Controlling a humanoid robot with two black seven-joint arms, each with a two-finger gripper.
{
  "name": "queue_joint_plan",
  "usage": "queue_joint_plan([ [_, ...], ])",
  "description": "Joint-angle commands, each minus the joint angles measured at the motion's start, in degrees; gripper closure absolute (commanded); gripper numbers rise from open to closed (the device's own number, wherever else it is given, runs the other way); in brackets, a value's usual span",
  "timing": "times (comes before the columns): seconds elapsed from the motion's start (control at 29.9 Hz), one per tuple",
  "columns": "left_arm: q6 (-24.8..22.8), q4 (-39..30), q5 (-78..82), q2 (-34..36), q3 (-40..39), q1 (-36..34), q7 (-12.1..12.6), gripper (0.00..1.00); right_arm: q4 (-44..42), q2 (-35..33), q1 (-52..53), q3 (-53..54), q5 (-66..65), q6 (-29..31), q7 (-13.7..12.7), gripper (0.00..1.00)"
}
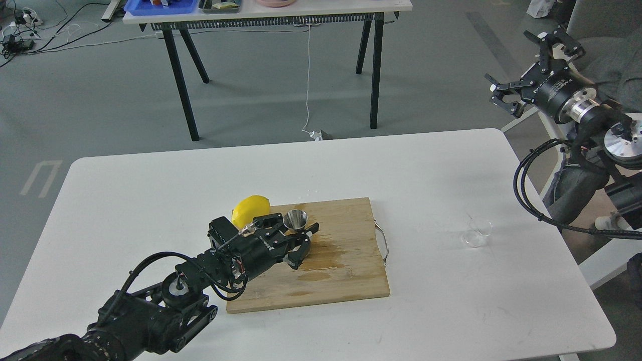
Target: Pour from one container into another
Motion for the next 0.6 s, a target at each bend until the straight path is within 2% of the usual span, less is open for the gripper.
queue_joint_plan([
  [0.0, 0.0, -0.06, 0.02, 0.0, 0.0, 0.58, 0.0, 0.24, -0.01, 0.0, 0.0, 0.0, 0.0, 0.0, -0.01, 0.02],
  [0.07, 0.0, -0.06, 0.02, 0.0, 0.0, 0.84, 0.0, 0.14, -0.01, 0.0, -0.09, 0.0, 0.0, 0.0, -0.01, 0.02],
  [0.17, 0.0, -0.06, -0.06, 0.0, -0.08, 1.81, 0.0, 0.08, -0.01, 0.0, -0.09, 0.09, 0.0, 0.0, -0.01, 0.02],
  [0.57, 0.0, -0.06, -0.59, 0.0, -0.26, 1.99, 0.0, 0.07, 0.78, 0.0, -5.26, 0.17, 0.0, 0.0, -0.1, 0.02],
])
